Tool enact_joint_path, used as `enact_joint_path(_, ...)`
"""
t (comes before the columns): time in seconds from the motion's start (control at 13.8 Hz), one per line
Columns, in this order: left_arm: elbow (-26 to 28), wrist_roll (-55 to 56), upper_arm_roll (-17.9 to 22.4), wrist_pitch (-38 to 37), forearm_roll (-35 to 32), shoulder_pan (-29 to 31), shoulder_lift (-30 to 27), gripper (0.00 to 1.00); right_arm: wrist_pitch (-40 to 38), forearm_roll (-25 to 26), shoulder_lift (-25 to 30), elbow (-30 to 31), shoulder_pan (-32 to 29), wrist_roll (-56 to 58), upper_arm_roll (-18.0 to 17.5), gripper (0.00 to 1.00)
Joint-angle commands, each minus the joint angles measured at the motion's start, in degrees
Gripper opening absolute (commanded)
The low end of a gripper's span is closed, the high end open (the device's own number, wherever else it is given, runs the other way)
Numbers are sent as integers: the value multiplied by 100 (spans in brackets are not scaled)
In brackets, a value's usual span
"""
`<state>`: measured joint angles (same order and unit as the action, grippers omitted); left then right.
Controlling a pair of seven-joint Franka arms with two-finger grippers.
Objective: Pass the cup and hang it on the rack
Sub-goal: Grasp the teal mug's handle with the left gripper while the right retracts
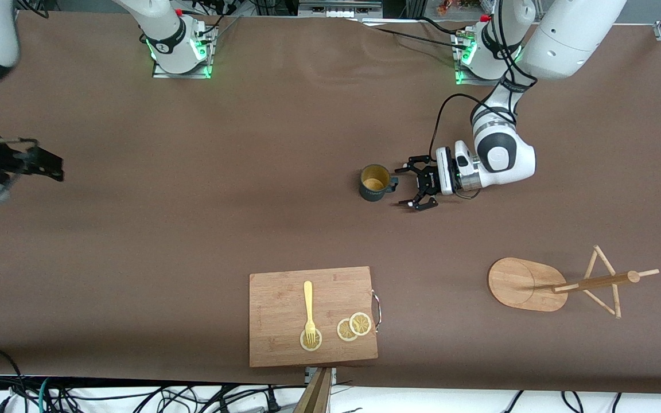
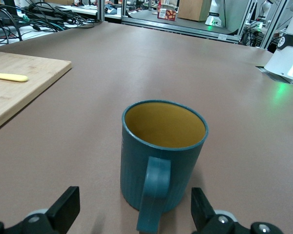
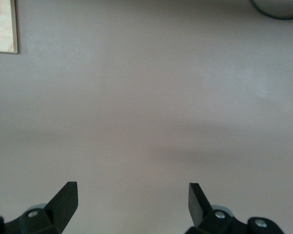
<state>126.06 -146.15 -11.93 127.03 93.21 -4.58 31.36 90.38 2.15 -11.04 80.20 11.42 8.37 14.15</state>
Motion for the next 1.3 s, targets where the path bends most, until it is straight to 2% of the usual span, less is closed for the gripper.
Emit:
enact_joint_path(0.0, -205, -344, -38, -177, 172, -86, 362, 100, 287, 57, 874, 768, -403, -2, -176, 100)
enact_joint_path(0.14, -196, -353, -46, -178, 163, -104, 388, 100, 278, 75, 1112, 1048, -509, 68, -185, 100)
enact_joint_path(0.22, -196, -457, -81, -187, 163, -113, 397, 94, 261, 127, 1174, 1163, -526, 86, -246, 100)
enact_joint_path(0.29, -205, -754, -90, -213, 154, -104, 406, 73, 243, 127, 1175, 1164, -614, 112, -307, 100)
enact_joint_path(0.36, -205, -984, -91, -300, 154, -95, 415, 45, 208, 127, 1175, 1164, -649, 252, -343, 100)
enact_joint_path(0.43, -205, -1003, -91, -432, 154, -69, 458, 25, 199, 136, 1175, 1164, -693, 323, -439, 100)
enact_joint_path(0.51, -214, -1003, -91, -520, 154, -34, 537, 13, 199, 136, 1175, 1164, -798, 332, -544, 100)
enact_joint_path(0.65, -214, -995, -91, -644, 163, 36, 582, 10, 7, 136, 1114, 1060, -808, 105, -650, 100)
enact_joint_path(0.79, -214, -864, -91, -819, 163, 185, 582, 0, -91, 83, 990, 927, -755, -299, -642, 100)
enact_joint_path(1.23, -187, 296, -73, -1758, 84, 870, 511, 0, -126, 136, 946, 848, -746, -230, -642, 100)
